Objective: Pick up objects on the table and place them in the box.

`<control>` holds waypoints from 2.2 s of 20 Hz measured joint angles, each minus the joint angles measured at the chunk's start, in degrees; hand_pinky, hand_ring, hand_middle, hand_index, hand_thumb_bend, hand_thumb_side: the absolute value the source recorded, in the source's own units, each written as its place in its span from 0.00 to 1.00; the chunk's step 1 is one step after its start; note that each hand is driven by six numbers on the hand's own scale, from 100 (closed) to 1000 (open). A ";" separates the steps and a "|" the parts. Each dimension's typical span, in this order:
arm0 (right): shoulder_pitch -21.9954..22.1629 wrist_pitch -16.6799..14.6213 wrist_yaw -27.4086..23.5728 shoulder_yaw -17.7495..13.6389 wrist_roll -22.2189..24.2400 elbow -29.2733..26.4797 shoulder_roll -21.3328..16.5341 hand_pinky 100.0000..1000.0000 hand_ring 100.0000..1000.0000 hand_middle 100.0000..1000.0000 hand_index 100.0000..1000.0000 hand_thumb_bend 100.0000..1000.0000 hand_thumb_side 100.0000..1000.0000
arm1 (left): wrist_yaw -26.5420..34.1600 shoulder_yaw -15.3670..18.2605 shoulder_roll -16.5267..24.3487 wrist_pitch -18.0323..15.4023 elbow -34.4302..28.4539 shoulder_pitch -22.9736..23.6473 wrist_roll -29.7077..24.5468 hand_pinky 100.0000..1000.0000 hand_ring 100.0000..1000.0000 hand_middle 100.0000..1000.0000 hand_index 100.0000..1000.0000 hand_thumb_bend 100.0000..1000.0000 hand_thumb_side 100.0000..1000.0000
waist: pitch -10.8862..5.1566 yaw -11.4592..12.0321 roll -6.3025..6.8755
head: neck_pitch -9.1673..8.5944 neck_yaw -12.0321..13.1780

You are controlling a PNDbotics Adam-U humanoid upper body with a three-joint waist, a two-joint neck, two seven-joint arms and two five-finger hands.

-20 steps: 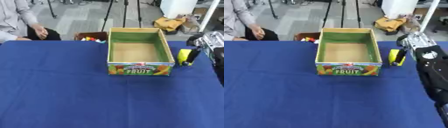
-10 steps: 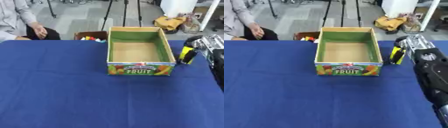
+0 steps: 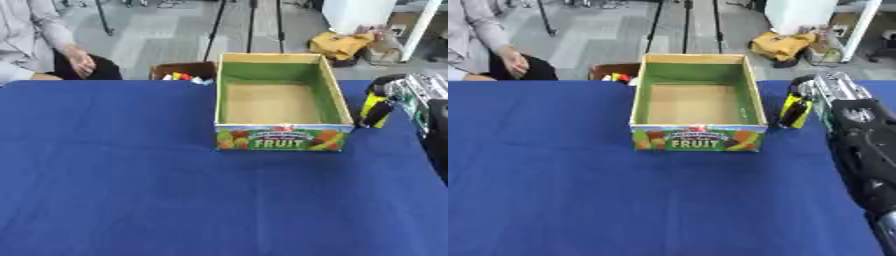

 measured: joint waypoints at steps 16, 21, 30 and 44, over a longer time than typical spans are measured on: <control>0.21 4.00 -1.30 -1.46 1.36 -0.86 -0.54 1.00 0.97 1.00 1.00 0.41 0.39 | -0.46 -0.03 -0.02 0.19 0.00 0.00 0.15 0.54 0.59 0.63 0.92 0.00 0.88 | 0.11 -0.55 0.28 | -0.07 0.12; 0.68 4.83 -1.64 -1.99 0.91 -1.24 -0.99 1.00 0.97 1.00 1.00 0.49 0.43 | -0.46 -0.03 -0.38 0.20 0.00 0.00 0.14 0.54 0.59 0.63 0.92 0.00 0.88 | 0.11 -0.55 0.40 | -0.09 0.13; 0.96 5.27 -2.71 -2.12 -0.33 -1.26 -1.06 1.00 0.91 1.00 1.00 0.44 0.51 | -0.46 -0.04 -0.45 0.37 0.00 0.00 -0.03 0.54 0.59 0.63 0.92 0.00 0.88 | 0.19 -0.39 0.28 | -0.52 0.11; 1.16 5.35 -3.50 -1.74 -2.09 -0.61 -1.05 1.00 0.87 0.87 0.90 0.28 0.56 | -0.46 -0.04 -0.47 0.56 0.00 -0.05 -0.23 0.54 0.59 0.63 0.92 0.00 0.88 | 0.29 -0.35 0.14 | -0.56 0.02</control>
